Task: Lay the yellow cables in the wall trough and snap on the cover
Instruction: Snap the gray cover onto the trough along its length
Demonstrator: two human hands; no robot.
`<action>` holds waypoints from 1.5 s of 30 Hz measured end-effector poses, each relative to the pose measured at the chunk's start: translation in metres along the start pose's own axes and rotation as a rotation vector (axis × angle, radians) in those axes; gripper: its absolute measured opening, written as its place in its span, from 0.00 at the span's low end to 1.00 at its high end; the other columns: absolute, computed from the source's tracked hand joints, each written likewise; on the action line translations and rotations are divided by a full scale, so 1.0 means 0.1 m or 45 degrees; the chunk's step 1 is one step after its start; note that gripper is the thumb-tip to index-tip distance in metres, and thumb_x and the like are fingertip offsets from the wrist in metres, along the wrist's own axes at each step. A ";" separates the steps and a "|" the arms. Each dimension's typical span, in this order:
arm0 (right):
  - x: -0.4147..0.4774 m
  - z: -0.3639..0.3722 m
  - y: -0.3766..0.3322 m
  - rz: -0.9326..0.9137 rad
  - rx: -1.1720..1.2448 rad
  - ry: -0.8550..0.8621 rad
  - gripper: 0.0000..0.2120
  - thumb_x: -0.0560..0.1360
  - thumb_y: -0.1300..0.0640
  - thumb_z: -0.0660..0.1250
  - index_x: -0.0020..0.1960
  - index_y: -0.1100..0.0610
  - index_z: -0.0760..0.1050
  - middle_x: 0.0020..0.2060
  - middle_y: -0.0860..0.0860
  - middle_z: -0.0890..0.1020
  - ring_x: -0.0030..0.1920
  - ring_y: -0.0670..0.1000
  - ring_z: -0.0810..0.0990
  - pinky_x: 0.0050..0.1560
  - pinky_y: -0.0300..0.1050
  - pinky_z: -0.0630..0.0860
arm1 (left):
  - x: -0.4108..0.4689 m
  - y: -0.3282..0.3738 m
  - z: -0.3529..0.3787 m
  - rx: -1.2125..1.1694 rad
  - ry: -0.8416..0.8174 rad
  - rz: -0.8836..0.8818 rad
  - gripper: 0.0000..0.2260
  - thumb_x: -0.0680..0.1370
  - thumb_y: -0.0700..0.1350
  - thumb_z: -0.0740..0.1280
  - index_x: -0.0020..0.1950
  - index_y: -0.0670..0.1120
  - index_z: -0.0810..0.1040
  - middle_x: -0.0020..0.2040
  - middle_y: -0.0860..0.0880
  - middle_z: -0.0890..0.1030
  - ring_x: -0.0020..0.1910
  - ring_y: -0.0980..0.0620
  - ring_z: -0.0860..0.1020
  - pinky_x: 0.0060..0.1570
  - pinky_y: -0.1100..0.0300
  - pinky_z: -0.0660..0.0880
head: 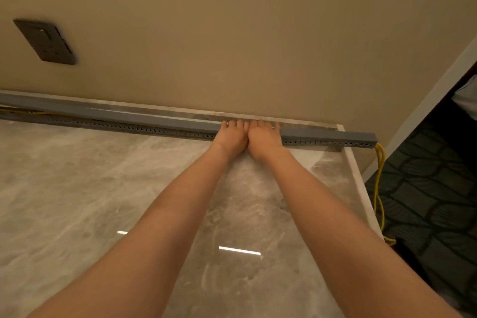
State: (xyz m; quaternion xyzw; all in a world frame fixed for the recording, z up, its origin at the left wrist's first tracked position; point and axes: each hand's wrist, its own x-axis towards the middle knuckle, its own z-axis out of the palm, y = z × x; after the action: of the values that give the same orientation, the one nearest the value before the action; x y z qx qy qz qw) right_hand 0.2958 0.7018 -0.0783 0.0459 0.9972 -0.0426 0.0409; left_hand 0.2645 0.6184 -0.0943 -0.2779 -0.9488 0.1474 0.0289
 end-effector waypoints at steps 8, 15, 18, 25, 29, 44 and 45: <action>0.13 -0.23 -0.09 0.124 -0.051 -0.069 0.14 0.76 0.62 0.63 0.62 0.61 0.73 0.61 0.58 0.77 0.63 0.59 0.76 0.64 0.54 0.71 | -0.03 -0.64 0.06 -0.054 0.035 0.142 0.19 0.81 0.43 0.57 0.70 0.38 0.62 0.68 0.40 0.69 0.67 0.40 0.69 0.66 0.52 0.64; 0.18 -0.30 -0.20 0.207 -0.118 -0.128 0.15 0.77 0.65 0.62 0.63 0.62 0.73 0.63 0.59 0.76 0.63 0.60 0.75 0.60 0.52 0.73 | -0.34 -1.48 0.30 -0.022 -0.065 -0.085 0.20 0.81 0.45 0.57 0.71 0.38 0.62 0.67 0.39 0.69 0.67 0.39 0.69 0.67 0.50 0.64; 0.21 -0.28 -0.32 0.227 -0.209 -0.143 0.17 0.76 0.68 0.62 0.64 0.62 0.72 0.63 0.58 0.75 0.64 0.59 0.74 0.64 0.53 0.72 | -0.39 -1.61 0.34 0.007 -0.119 -0.142 0.16 0.82 0.43 0.57 0.67 0.37 0.65 0.66 0.38 0.71 0.65 0.40 0.71 0.63 0.51 0.69; 0.31 -0.07 -0.72 0.286 -0.256 -0.246 0.20 0.79 0.63 0.56 0.71 0.64 0.64 0.69 0.60 0.70 0.69 0.61 0.69 0.71 0.57 0.62 | -0.43 -1.55 0.49 0.223 -0.076 -0.110 0.16 0.81 0.35 0.51 0.68 0.34 0.62 0.66 0.37 0.71 0.63 0.39 0.73 0.61 0.52 0.70; 0.39 0.01 -1.31 -0.031 -0.042 -0.107 0.19 0.79 0.59 0.58 0.69 0.62 0.66 0.66 0.59 0.73 0.67 0.59 0.71 0.69 0.55 0.65 | -0.40 -1.54 0.48 0.157 -0.065 -0.117 0.15 0.82 0.36 0.50 0.68 0.34 0.63 0.67 0.36 0.70 0.64 0.37 0.72 0.63 0.51 0.68; 0.52 0.01 -1.74 0.048 -0.013 0.035 0.10 0.76 0.68 0.61 0.55 0.65 0.77 0.55 0.61 0.79 0.56 0.62 0.78 0.56 0.52 0.75 | -0.60 -2.43 0.49 0.007 -0.131 -0.064 0.15 0.81 0.36 0.55 0.68 0.38 0.68 0.65 0.39 0.73 0.63 0.40 0.74 0.59 0.50 0.72; 0.51 0.00 -1.75 0.053 -0.011 0.026 0.10 0.76 0.68 0.61 0.55 0.65 0.77 0.55 0.61 0.79 0.56 0.62 0.78 0.55 0.52 0.76 | -0.63 -2.48 0.50 0.028 -0.145 -0.102 0.15 0.81 0.35 0.56 0.67 0.38 0.68 0.65 0.40 0.74 0.63 0.40 0.74 0.59 0.50 0.72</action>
State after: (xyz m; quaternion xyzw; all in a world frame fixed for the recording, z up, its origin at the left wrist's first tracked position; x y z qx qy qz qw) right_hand 0.2281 0.5323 -0.0683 0.0667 0.9966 -0.0369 0.0320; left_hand 0.1816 0.3724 -0.0673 -0.2305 -0.9576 0.1722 -0.0162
